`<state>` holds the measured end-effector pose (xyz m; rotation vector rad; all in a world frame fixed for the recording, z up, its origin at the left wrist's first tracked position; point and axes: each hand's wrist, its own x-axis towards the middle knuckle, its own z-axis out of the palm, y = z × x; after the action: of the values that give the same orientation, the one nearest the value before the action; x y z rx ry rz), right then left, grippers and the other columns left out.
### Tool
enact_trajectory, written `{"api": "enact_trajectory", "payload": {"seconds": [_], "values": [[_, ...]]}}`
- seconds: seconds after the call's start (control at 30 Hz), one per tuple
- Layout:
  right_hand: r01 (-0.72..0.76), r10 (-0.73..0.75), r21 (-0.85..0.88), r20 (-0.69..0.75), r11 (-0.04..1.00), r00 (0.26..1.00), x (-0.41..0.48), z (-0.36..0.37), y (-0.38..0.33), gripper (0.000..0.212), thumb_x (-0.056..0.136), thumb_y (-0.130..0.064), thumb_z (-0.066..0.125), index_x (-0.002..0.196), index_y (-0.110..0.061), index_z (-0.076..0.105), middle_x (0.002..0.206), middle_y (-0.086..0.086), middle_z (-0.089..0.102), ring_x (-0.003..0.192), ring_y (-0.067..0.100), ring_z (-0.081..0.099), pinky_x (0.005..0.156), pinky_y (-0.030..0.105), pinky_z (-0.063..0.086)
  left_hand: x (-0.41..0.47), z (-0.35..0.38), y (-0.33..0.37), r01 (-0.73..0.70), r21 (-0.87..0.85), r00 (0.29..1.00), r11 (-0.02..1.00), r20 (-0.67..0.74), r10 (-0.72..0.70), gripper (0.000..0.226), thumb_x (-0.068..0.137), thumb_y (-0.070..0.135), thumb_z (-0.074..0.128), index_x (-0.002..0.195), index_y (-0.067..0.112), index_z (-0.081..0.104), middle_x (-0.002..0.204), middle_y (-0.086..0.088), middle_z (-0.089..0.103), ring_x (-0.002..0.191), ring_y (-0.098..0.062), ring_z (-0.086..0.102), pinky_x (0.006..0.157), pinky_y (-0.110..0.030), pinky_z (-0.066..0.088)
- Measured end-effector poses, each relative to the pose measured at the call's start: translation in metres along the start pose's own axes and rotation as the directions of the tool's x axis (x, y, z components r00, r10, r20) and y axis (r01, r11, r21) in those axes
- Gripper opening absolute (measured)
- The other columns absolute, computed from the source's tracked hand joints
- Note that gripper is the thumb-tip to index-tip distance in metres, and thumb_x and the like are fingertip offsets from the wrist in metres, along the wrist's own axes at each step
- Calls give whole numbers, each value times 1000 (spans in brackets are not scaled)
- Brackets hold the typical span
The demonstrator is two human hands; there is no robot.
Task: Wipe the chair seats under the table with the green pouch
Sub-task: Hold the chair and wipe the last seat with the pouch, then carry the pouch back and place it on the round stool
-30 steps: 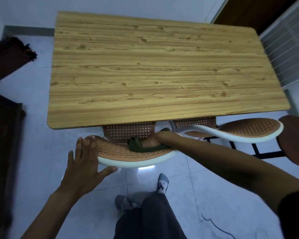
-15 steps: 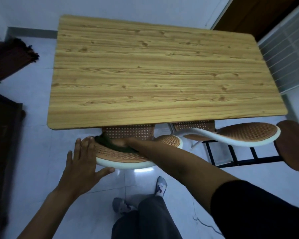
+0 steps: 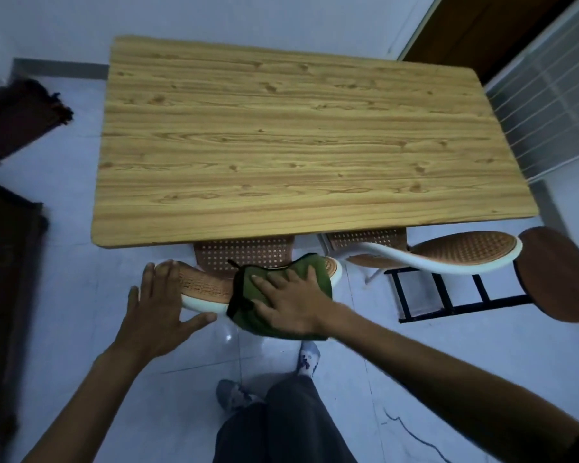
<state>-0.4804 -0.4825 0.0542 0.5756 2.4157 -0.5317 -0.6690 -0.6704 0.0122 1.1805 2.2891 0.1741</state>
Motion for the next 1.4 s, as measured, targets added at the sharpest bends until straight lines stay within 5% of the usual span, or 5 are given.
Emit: {"api": "enact_trajectory", "payload": {"seconds": [0.27, 0.4, 0.6, 0.87, 1.4], "values": [[52, 27, 157, -461, 986, 887, -34, 34, -27, 61, 96, -48, 32, 149, -18, 35, 156, 7, 37, 147, 29, 26, 120, 59, 11, -1, -12, 51, 62, -6, 998, 998, -12, -62, 109, 65, 95, -11, 133, 35, 50, 155, 1, 38, 153, -30, 11, 114, -72, -5], [-113, 430, 464, -665, 879, 611, -43, 29, 1, 44, 91, -42, 51, 128, -20, 55, 137, 3, 54, 131, 21, 43, 109, 43, 38, 1, 3, 94, 96, -33, 988, 995, -122, -99, 75, 89, 82, 21, 103, 26, 68, 124, -6, 68, 138, -31, 44, 113, -73, 0], [14, 737, 986, -133, 165, 662, -53, 38, 14, 63, 89, -49, 61, 140, -31, 30, 113, 9, 67, 98, 19, 65, 75, 27, 53, 5, 14, 117, -24, -209, 952, 978, -303, -42, 27, 98, 33, 50, 99, 7, 56, 88, -20, 64, 86, -39, 61, 82, -50, 51], [73, 789, 981, -187, 179, 585, -76, 5, 38, 18, 101, -34, 45, 93, -20, 54, 82, -8, 61, 78, 7, 58, 57, 19, 37, -16, 2, 180, -207, -559, 860, 803, -495, -123, 5, 103, 31, 46, 108, 29, 45, 77, -7, 61, 66, -23, 60, 54, -41, 49], [264, 818, 834, -539, 484, 203, -265, -54, 249, 15, 102, -14, 41, 116, -12, 46, 106, 4, 63, 91, 14, 59, 69, 25, 37, 1, 0, 468, -453, -540, 842, 710, -520, 142, 13, 103, 33, 42, 105, 22, 47, 82, 2, 60, 74, -12, 61, 60, -36, 44]]}}
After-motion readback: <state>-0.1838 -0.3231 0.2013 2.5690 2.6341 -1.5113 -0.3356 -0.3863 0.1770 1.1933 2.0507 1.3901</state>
